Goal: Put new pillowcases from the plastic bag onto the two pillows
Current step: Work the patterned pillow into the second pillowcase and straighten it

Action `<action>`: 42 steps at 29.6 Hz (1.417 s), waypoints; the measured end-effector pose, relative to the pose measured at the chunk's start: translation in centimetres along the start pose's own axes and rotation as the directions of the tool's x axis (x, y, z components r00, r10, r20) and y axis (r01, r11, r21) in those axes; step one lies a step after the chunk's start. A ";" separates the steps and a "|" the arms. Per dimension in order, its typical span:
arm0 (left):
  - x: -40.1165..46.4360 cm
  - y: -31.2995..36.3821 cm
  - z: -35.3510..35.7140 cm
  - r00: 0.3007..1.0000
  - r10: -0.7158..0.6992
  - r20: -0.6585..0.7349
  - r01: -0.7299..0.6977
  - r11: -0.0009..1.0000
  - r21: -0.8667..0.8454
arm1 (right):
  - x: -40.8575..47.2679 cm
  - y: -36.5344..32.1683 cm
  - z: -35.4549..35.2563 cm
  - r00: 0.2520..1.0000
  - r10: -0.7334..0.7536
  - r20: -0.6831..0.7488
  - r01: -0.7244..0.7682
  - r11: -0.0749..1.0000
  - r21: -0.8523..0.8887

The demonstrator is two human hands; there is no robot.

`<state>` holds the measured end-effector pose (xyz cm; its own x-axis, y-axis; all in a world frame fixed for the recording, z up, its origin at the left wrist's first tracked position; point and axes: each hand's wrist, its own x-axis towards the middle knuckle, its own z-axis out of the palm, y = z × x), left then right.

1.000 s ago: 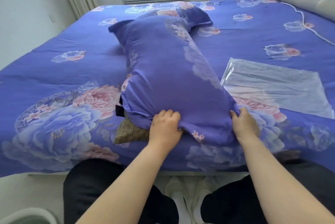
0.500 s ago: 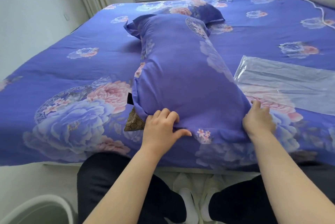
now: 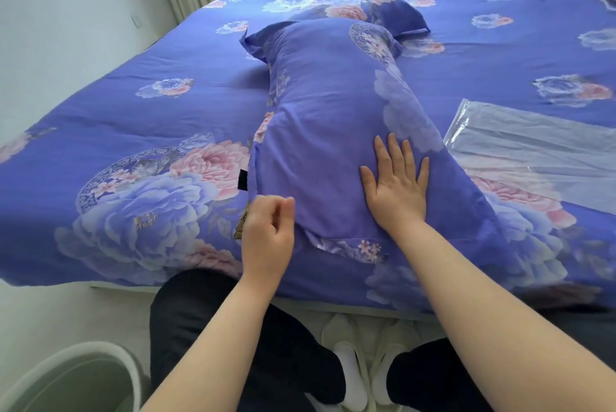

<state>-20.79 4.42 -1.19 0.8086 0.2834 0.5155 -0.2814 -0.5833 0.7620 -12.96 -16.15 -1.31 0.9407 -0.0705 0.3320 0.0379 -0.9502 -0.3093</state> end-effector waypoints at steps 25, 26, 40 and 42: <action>1.9 -7.4 -4.5 0.809 -0.581 0.088 0.390 0.643 0.659 | 0.0 0.2 0.3 0.999 -0.033 0.021 0.034 0.996 -0.084; 2.5 -6.8 -4.7 0.825 -0.560 0.074 0.361 0.624 0.693 | 0.0 0.3 0.2 0.999 -0.029 0.021 0.030 0.996 -0.080; 1.2 0.6 7.3 0.823 0.000 0.569 -0.416 0.681 0.602 | 0.1 6.5 -0.7 0.951 0.261 0.164 -0.294 0.930 0.222; 0.3 -1.0 6.5 0.868 -0.012 0.496 -0.369 0.654 0.661 | -0.2 8.7 -0.8 0.916 0.343 0.209 -0.391 0.877 0.278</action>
<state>-16.89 0.17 -4.37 0.9618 -0.1245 0.2438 -0.1404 -0.9889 0.0489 -13.10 -24.64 -3.35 0.9450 -0.3268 0.0120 -0.2414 -0.7218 -0.6487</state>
